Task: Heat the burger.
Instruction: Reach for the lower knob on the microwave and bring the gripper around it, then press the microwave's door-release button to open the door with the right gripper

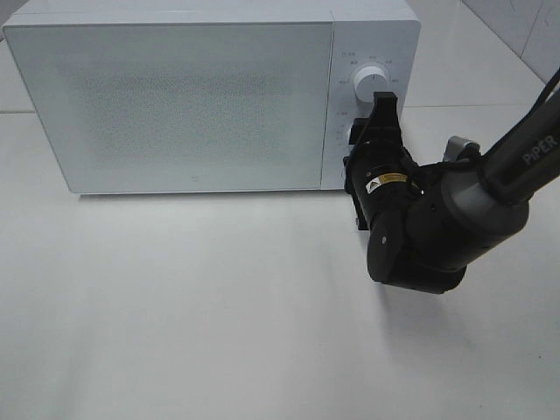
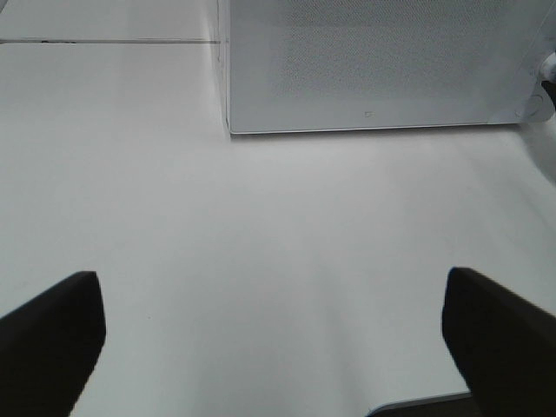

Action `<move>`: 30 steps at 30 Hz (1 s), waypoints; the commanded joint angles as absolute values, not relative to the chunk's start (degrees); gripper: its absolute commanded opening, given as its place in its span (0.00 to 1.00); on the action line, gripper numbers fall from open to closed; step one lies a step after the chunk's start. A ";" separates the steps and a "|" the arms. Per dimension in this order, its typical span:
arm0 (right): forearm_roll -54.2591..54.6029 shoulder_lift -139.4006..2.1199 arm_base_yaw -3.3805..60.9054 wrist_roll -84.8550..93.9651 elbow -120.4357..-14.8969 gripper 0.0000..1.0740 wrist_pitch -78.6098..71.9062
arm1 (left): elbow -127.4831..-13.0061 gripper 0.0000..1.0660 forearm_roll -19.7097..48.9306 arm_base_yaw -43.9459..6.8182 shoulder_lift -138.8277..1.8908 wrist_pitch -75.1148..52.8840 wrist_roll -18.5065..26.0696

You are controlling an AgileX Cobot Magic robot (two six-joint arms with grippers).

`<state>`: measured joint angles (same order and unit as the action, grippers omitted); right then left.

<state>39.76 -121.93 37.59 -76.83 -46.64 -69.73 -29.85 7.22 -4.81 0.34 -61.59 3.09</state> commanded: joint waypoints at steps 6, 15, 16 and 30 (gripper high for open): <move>39.08 -121.58 36.78 -73.17 -48.01 0.60 -78.50 | -29.62 0.92 7.73 -4.58 1.38 -61.48 2.86; 36.61 -120.44 36.96 -71.05 -46.29 0.65 -77.29 | -29.62 0.92 7.73 -4.58 1.38 -61.48 2.86; 35.87 -119.75 36.96 -71.05 -45.21 0.65 -77.12 | -29.62 0.92 7.73 -4.58 1.38 -61.48 2.86; 29.11 -112.30 36.96 -62.80 -35.64 0.65 -68.18 | -29.62 0.92 7.73 -4.58 1.38 -61.48 2.86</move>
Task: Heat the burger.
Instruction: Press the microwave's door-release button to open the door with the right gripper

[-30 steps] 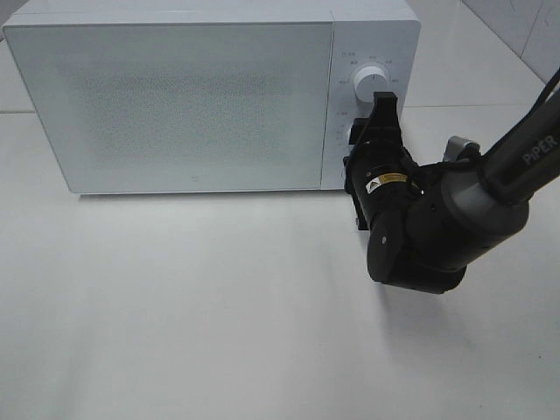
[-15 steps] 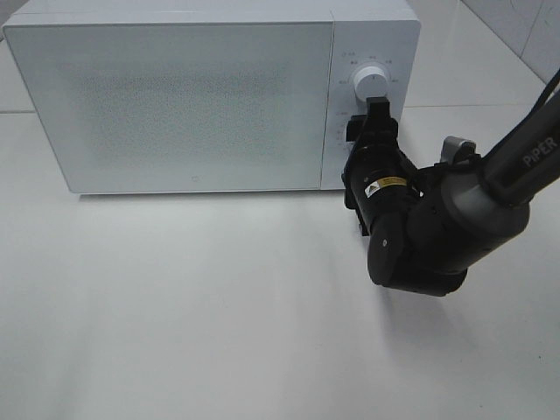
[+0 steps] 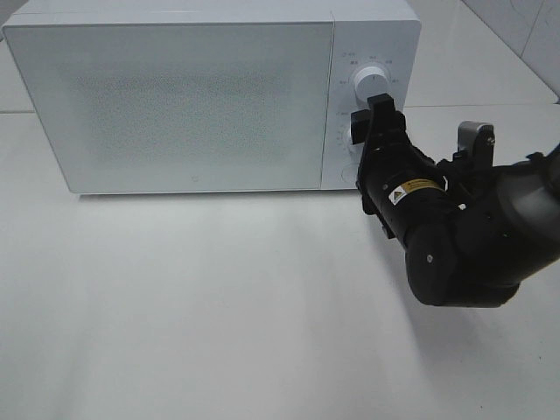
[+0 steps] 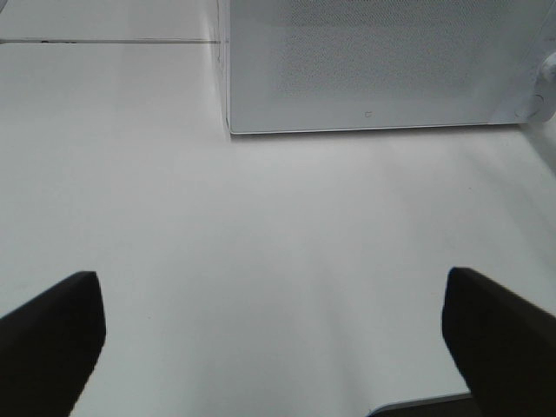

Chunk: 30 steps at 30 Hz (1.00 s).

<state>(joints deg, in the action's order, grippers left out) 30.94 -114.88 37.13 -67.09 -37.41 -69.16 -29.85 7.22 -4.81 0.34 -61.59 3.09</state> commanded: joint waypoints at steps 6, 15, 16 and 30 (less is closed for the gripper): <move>28.71 -105.37 36.96 -47.04 -31.34 0.65 -58.67 | -29.62 0.92 7.73 -4.58 1.38 -61.48 2.86; 28.82 -94.02 36.84 -8.82 -30.77 0.65 -35.41 | -29.62 0.92 7.73 -4.58 1.38 -61.48 2.86; 28.82 -92.93 36.84 -5.73 -30.77 0.65 -33.12 | -29.62 0.92 7.73 -4.58 1.38 -61.48 2.86; 27.62 -80.79 36.84 10.83 -30.77 0.65 -8.19 | -29.62 0.92 7.73 -4.58 1.38 -61.48 2.86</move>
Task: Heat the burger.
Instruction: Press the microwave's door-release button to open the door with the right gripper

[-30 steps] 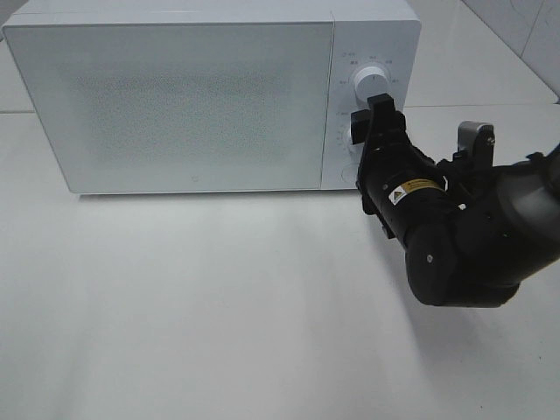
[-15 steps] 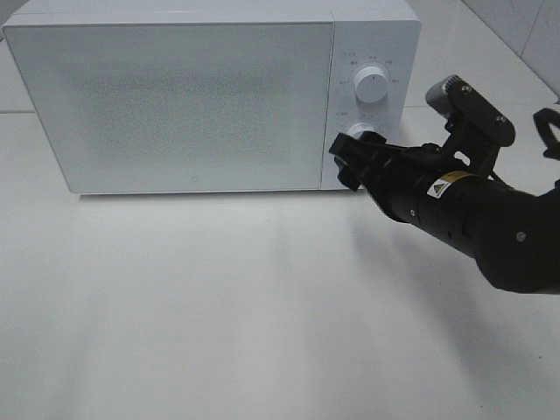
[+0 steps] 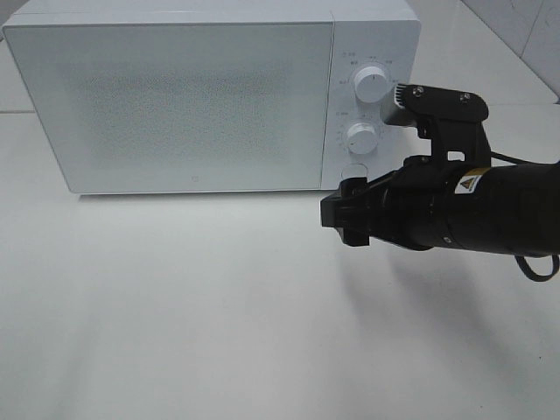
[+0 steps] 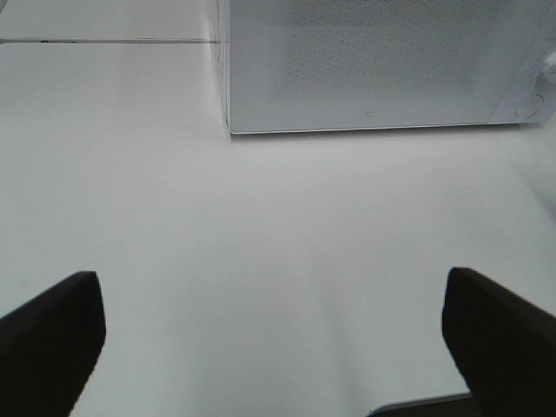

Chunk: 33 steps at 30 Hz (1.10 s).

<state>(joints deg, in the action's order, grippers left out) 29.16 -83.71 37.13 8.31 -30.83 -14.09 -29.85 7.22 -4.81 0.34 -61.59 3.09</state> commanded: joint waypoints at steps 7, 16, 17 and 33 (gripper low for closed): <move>19.77 -72.42 36.84 9.11 -31.17 0.65 8.25 | -29.62 0.92 7.73 -4.58 1.38 -61.48 2.86; 6.65 -60.50 36.84 0.00 -34.43 0.65 29.51 | -29.62 0.92 7.73 -4.58 1.38 -61.48 2.86; 5.84 -59.24 36.84 -0.92 -34.89 0.65 31.86 | -29.62 0.92 7.73 -4.58 1.38 -61.48 2.86; 2.41 -34.55 36.84 -2.35 -37.64 0.65 52.65 | -29.62 0.92 7.73 -4.58 1.38 -61.48 2.86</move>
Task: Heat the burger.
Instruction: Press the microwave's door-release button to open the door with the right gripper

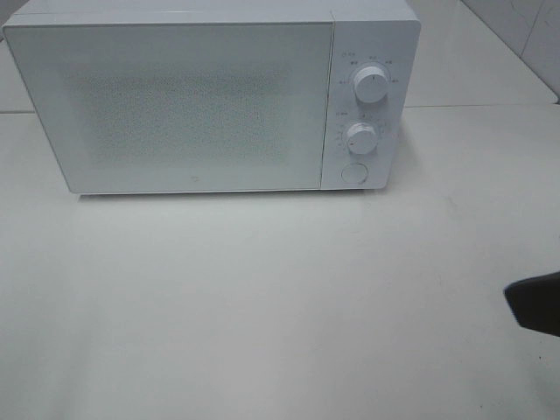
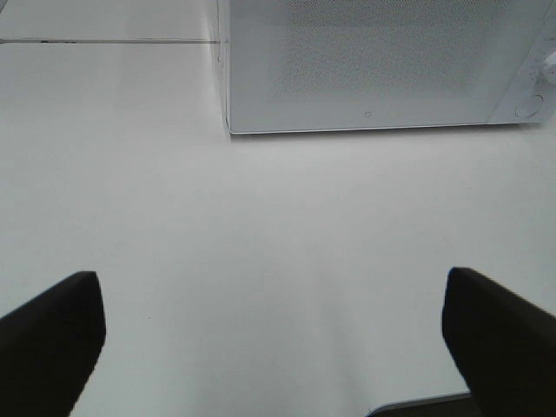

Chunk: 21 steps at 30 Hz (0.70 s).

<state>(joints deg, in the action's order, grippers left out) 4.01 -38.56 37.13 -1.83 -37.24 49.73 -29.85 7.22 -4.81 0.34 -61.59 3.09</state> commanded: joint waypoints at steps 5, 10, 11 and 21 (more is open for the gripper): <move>0.00 -27.22 33.86 -2.81 -37.64 0.65 56.15 | -29.62 0.92 7.73 -4.58 1.38 -61.48 2.86; 0.00 -20.91 25.90 -2.12 -37.64 0.65 57.70 | -29.62 0.92 7.73 -4.58 1.38 -61.48 2.86; 0.00 -19.71 24.18 -2.01 -37.64 0.65 57.70 | -29.62 0.92 7.73 -4.58 1.38 -61.48 2.86; -2.06 -8.31 12.43 -2.12 -35.01 0.65 57.07 | -29.62 0.92 7.73 -4.58 1.38 -61.48 2.86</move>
<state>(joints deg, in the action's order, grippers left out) -1.66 -10.89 14.50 -2.01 -36.67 57.41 -29.85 7.22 -4.81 0.34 -61.59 3.09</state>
